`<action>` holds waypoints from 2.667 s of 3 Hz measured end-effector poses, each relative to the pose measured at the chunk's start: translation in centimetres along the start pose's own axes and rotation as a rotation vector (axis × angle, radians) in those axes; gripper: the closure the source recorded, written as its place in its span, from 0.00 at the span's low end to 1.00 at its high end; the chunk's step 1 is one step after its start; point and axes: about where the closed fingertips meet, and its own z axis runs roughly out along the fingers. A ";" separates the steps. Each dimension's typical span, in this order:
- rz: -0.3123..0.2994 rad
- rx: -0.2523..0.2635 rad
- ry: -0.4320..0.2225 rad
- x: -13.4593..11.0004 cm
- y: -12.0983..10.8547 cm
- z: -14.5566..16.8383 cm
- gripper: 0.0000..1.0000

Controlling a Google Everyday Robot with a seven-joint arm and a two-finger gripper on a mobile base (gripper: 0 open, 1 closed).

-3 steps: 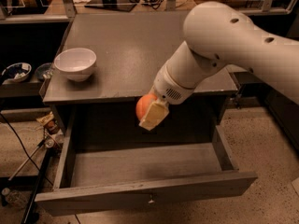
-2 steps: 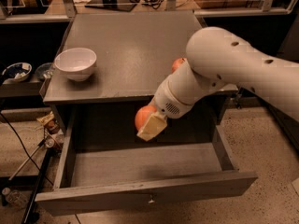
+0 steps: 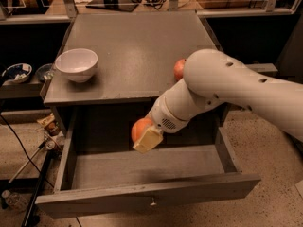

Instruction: Place orange into top drawer

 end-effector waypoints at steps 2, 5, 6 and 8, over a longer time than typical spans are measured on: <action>0.080 0.036 0.070 1.2 0.2 4.4 1.00; 0.071 -0.075 0.083 0.3 0.9 10.3 1.00; 0.076 -0.073 0.085 0.4 1.0 10.6 1.00; 0.154 -0.021 0.132 2.9 0.2 12.9 1.00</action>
Offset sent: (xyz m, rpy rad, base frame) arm 0.0050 0.0224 -0.0788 -0.0916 0.0747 -0.1189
